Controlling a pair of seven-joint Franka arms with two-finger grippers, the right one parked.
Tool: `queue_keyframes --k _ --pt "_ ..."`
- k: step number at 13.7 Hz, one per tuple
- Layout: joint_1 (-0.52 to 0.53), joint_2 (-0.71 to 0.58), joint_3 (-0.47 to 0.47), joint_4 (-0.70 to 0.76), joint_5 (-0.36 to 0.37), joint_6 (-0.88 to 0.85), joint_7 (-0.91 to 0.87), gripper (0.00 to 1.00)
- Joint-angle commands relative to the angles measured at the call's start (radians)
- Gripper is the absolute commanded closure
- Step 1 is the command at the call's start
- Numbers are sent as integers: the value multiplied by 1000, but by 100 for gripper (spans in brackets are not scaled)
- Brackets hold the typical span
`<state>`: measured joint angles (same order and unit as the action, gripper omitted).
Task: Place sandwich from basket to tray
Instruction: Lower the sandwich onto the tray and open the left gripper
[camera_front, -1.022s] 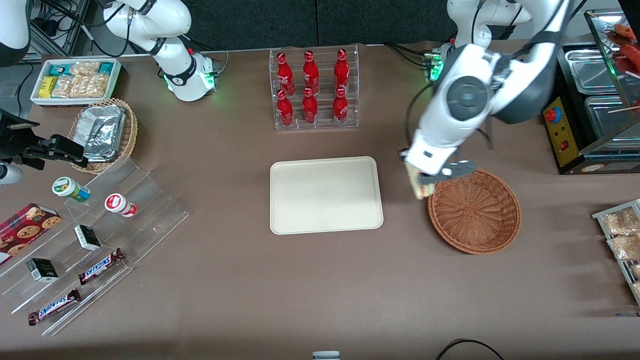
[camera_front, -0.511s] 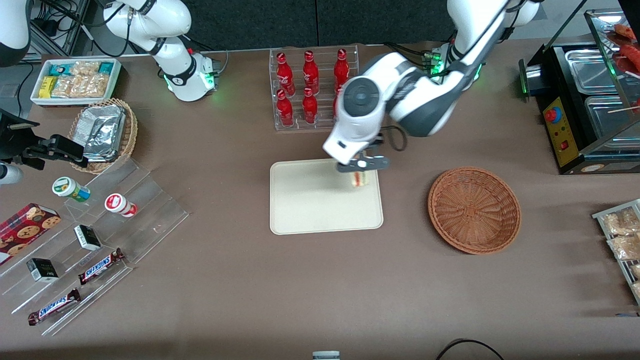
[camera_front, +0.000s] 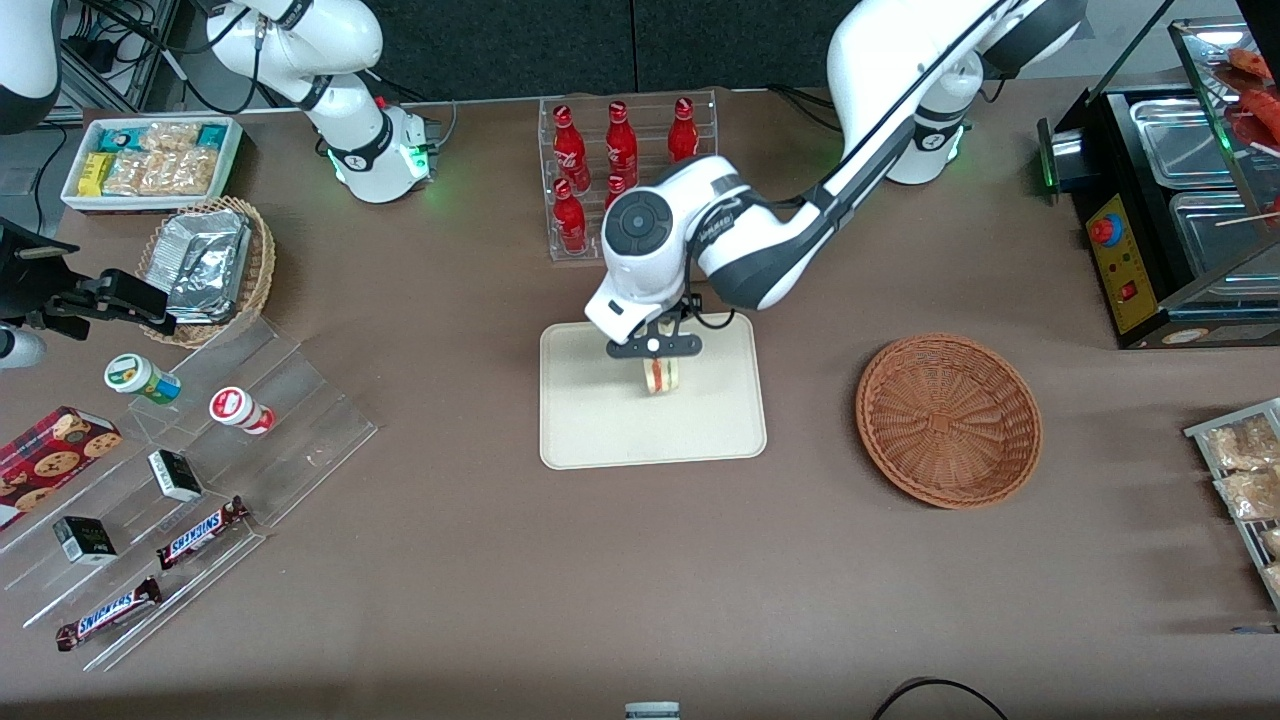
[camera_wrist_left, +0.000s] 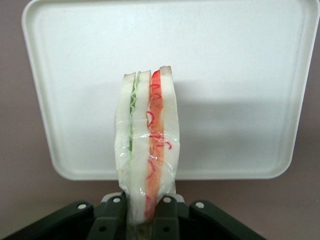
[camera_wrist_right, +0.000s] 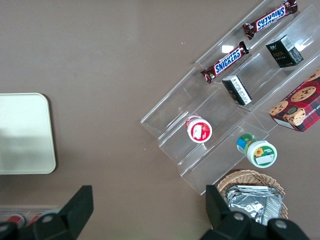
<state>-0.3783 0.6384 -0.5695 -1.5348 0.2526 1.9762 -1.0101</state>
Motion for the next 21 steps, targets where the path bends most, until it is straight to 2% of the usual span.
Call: queue_keyframes --k 1,3,15,16,17,18,21 --pt "-2 -5 23 -76 25 122 -24 100" --pt "-7 3 37 -90 25 199 -28 100" --pt "-10 78 51 -97 94 274 -41 100" --pt "-10 79 51 -97 94 283 -42 83" --pt "-10 81 51 -96 96 283 -42 27" --pt "-10 86 51 -94 96 282 -39 1" --pt "-8 75 49 -91 93 270 -42 0"
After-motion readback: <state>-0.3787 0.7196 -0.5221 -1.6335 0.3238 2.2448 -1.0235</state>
